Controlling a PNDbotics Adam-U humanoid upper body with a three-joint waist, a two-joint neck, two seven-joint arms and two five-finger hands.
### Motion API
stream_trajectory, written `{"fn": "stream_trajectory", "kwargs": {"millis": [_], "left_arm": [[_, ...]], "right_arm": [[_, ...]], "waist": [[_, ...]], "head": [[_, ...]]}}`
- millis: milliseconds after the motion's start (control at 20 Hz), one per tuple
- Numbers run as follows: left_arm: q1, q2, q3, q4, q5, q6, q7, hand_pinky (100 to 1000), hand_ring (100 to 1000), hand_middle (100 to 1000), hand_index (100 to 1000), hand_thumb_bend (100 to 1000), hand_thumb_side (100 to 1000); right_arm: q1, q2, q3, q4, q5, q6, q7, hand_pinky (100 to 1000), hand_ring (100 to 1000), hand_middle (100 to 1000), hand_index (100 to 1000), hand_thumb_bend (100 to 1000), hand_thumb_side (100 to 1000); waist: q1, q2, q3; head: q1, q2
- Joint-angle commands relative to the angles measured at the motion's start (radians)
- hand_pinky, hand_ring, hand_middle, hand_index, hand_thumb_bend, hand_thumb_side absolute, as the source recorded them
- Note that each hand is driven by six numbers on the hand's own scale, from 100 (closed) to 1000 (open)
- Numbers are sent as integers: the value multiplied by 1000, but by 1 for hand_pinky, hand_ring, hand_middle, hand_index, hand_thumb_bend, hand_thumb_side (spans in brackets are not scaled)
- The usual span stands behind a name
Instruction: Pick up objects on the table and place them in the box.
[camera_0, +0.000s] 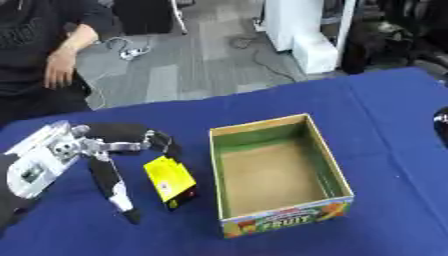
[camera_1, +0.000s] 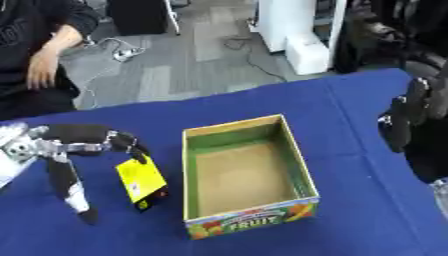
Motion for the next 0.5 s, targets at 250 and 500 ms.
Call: {"fn": "stream_trajectory", "kwargs": {"millis": [250,500], "left_arm": [[20,21,34,3,-72,-224,-160,893,795,863,858,832,659],[37,15,39,21,-103,-226,-129,891,794,867,862,820,666]], "right_arm": [[-5,-22,-11,-13,5,-3,0,147,311,391,501,100,1000],[-4,-22,-10,-13,6,-5,2,147,311,391,501,100,1000]], "waist": [[-7,-7,2],[-9,-6,3]], "head": [[-16,-1],[-18,3]]}}
